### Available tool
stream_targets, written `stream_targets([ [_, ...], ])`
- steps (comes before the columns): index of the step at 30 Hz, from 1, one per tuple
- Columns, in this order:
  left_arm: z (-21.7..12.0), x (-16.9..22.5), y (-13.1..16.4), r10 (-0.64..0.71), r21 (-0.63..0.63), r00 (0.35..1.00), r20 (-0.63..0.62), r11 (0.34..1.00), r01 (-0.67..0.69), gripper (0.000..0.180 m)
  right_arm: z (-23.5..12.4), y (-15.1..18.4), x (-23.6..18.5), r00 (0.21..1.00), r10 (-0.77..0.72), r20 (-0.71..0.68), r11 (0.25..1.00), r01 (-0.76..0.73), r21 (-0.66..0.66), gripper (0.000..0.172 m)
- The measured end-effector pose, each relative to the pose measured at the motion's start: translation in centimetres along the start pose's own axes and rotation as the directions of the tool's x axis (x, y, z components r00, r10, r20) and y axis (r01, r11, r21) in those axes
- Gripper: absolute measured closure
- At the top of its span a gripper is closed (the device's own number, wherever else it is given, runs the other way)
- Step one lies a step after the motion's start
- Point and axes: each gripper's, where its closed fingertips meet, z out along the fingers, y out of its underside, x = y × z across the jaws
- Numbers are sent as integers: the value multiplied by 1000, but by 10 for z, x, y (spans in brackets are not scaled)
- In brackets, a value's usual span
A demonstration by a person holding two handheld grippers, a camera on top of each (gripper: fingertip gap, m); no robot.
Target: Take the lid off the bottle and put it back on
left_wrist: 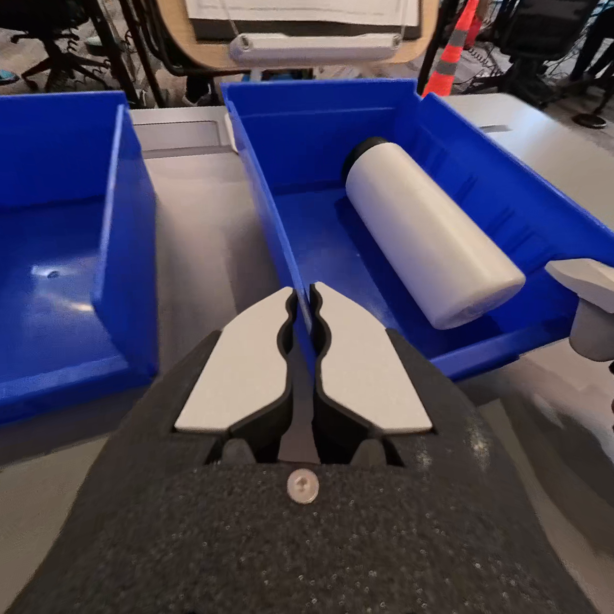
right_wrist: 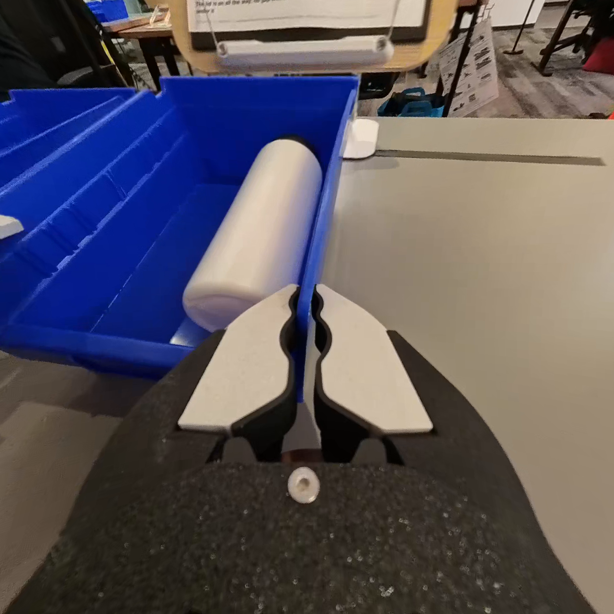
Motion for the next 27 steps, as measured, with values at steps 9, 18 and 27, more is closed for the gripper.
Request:
stream_targets([
  [9, 7, -19, -1, -68, 43, 990, -120, 996, 74, 162, 36, -2, -20, 993, 18, 118, 998, -11, -64, 161],
  [18, -62, -127, -40, -139, 141, 990, -29, 980, 142, 110, -52, 0, -37, 912, 41, 408, 994, -78, 73, 122],
  [27, -35, -268, 15, -61, -110, 961, 269, 990, 93, 125, -76, 20, -121, 796, -314, 518, 949, 248, 194, 124],
])
